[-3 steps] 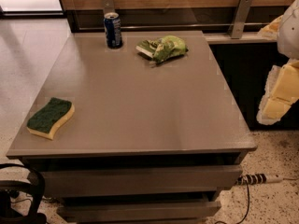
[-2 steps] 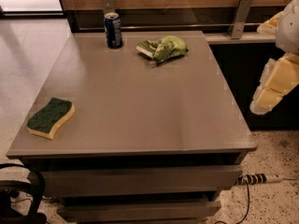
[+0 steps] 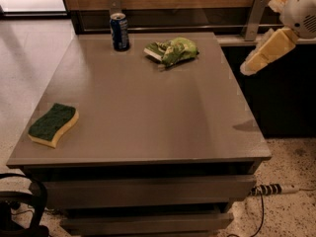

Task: Move green jalapeno chip bag near sponge

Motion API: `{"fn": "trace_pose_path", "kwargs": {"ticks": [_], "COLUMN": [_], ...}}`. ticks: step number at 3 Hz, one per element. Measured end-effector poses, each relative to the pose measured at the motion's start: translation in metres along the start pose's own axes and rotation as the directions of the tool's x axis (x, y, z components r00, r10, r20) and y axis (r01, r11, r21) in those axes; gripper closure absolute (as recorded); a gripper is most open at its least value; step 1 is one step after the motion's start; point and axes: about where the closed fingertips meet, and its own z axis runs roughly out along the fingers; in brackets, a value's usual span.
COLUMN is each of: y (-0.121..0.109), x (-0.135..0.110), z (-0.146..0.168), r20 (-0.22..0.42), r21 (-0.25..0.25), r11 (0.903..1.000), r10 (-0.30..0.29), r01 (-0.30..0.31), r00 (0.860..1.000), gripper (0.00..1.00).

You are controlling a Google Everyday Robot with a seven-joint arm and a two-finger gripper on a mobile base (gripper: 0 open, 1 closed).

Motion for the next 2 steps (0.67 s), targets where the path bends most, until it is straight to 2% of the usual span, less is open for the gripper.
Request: {"fn": "trace_pose_path", "kwargs": {"ticks": [1, 2], "y": [-0.0493, -0.0479], "x": [-0.0617, -0.0586], "z": [0.0621, 0.0584], "r20": [0.046, 0.054], "r21": [0.099, 0.093], "r11": [0.9946, 0.9951], "r10": [0.028, 0.028], "r01": [-0.033, -0.033], "r00": [0.999, 0.998], "gripper": [0.00, 0.00]}}
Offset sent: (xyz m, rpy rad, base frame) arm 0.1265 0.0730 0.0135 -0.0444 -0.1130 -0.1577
